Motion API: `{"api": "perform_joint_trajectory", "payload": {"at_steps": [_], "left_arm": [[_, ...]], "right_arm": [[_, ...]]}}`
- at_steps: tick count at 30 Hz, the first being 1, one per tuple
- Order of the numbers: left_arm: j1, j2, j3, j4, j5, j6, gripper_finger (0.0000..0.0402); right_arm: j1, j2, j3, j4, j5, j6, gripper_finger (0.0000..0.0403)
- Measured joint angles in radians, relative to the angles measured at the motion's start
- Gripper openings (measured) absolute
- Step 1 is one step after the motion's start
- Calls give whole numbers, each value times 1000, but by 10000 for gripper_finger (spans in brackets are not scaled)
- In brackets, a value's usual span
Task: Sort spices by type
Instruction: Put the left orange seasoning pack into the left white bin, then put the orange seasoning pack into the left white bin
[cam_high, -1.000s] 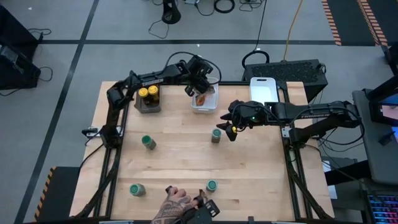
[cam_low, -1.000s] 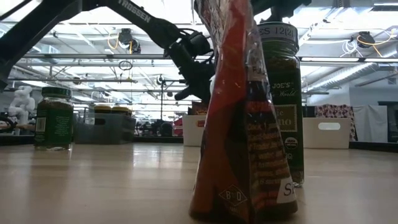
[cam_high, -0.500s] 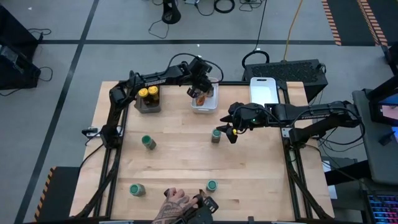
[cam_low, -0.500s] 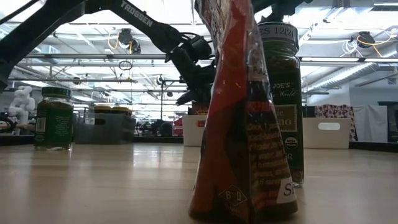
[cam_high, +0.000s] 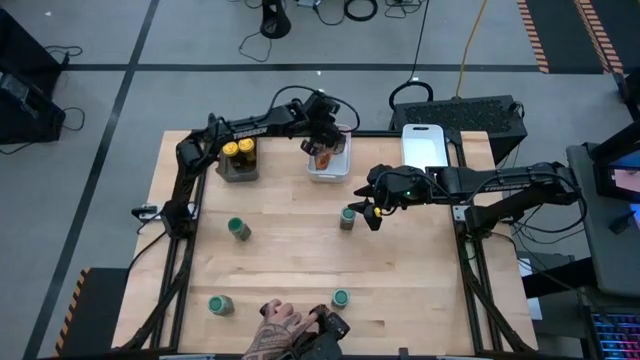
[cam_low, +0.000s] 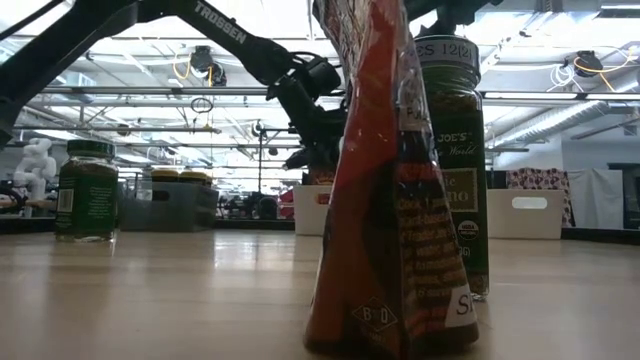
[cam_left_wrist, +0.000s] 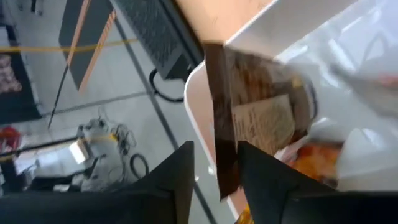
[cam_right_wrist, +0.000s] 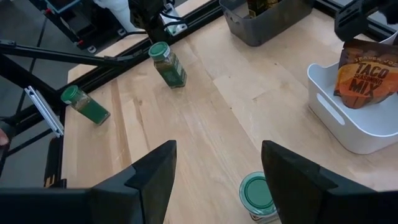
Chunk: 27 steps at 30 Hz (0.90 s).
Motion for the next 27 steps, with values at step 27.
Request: {"api": "perform_joint_trajectory", "payload": {"at_steps": [27], "left_arm": [[-48, -568, 0, -441, 511, -764, 162]], "right_arm": [[0, 0, 0, 3, 0, -100, 219]]}}
